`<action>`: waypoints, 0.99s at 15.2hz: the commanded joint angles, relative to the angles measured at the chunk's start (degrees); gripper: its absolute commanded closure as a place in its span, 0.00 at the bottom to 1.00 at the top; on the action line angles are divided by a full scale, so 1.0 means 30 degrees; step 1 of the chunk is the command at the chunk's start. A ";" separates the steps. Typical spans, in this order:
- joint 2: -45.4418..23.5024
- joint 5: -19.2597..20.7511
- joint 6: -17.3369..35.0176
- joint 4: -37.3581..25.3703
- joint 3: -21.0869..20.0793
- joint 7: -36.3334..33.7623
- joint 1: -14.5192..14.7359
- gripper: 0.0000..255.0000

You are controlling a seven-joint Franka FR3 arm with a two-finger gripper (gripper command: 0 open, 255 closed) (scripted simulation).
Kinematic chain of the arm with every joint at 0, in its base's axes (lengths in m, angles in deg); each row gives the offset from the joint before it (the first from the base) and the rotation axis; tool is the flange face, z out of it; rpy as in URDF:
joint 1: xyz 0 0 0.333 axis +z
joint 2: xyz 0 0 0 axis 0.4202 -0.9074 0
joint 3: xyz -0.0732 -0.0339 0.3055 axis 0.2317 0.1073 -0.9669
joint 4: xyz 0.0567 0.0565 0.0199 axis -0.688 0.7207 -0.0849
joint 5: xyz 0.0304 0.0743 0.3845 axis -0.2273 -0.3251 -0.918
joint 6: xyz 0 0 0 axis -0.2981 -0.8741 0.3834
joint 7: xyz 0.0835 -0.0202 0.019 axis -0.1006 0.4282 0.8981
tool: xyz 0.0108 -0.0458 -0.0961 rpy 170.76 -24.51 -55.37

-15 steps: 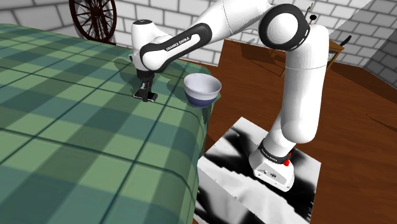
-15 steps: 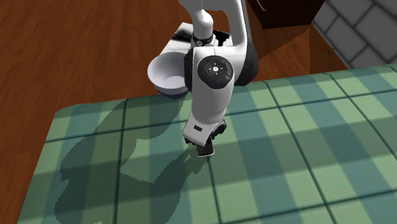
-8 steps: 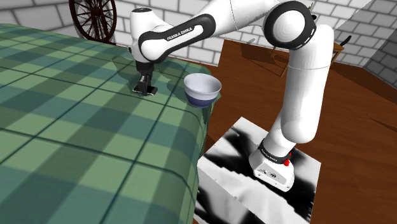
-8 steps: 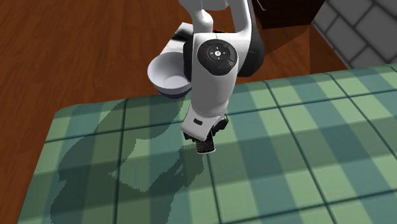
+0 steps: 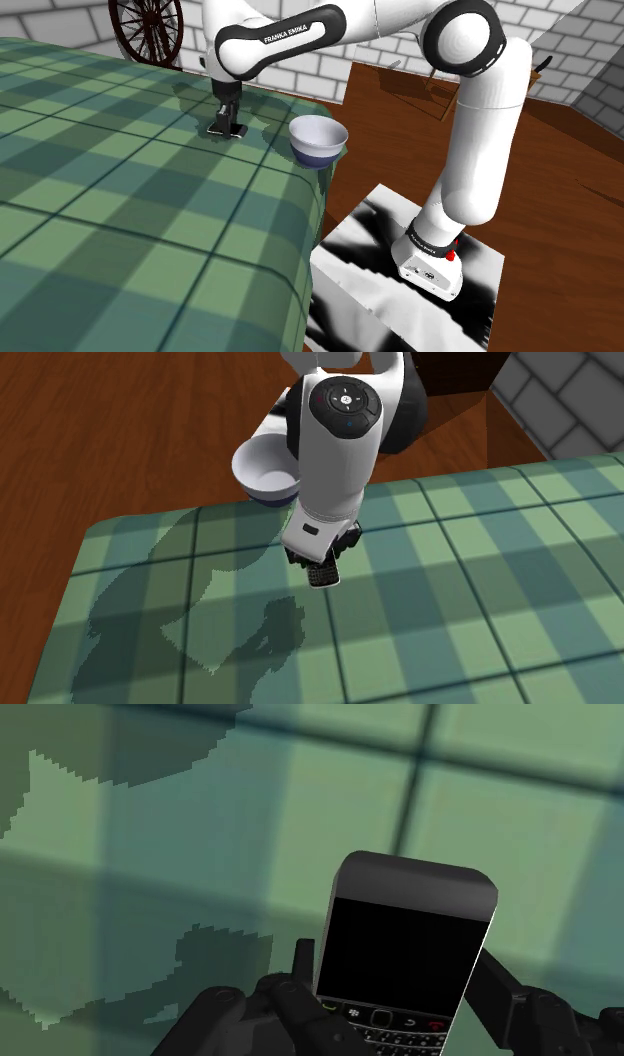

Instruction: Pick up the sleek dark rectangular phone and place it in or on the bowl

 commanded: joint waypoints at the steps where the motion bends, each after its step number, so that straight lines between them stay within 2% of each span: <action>1: 0.0112 -0.0046 -0.0480 -0.0366 -0.0024 0.0028 0.0015 1.00; 15: 0.0679 -0.0296 -0.3839 -0.3183 -0.0122 0.0324 0.0058 1.00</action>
